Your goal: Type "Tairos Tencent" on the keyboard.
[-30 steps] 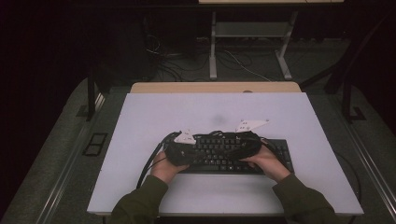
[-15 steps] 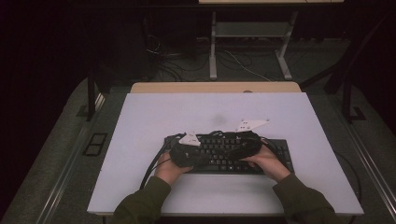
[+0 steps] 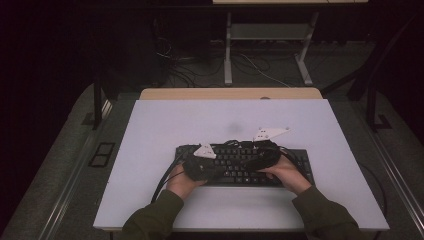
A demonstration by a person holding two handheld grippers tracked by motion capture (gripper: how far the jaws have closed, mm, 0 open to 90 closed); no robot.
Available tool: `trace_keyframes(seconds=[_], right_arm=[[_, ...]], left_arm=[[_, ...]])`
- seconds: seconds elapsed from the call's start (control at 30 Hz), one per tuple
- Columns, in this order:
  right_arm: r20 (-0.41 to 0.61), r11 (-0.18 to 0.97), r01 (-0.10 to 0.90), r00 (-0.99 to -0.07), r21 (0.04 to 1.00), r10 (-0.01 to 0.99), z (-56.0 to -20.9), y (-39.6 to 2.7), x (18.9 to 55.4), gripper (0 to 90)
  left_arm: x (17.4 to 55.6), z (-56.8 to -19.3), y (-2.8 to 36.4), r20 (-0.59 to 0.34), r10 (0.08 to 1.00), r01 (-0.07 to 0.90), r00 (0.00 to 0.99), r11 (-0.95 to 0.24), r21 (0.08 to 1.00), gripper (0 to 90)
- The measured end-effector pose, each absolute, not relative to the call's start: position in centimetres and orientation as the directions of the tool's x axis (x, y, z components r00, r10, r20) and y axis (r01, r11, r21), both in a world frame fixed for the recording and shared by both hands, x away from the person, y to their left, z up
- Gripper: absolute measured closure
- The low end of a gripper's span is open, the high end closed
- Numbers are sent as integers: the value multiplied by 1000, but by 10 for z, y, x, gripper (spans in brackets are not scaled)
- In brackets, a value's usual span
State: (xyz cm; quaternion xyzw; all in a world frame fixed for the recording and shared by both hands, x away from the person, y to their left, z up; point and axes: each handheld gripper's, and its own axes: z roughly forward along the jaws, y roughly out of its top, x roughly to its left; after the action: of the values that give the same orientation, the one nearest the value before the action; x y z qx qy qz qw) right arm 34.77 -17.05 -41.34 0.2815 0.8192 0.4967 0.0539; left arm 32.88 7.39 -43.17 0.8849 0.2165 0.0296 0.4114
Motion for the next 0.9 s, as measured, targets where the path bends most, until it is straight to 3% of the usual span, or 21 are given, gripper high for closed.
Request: trace_keyframes(seconds=[0.9], right_arm=[[198,342,414,-832,843,518,-413,-172,348,190]], left_arm=[[327,-418,98,-140,445,384,885,-523,761,857]])
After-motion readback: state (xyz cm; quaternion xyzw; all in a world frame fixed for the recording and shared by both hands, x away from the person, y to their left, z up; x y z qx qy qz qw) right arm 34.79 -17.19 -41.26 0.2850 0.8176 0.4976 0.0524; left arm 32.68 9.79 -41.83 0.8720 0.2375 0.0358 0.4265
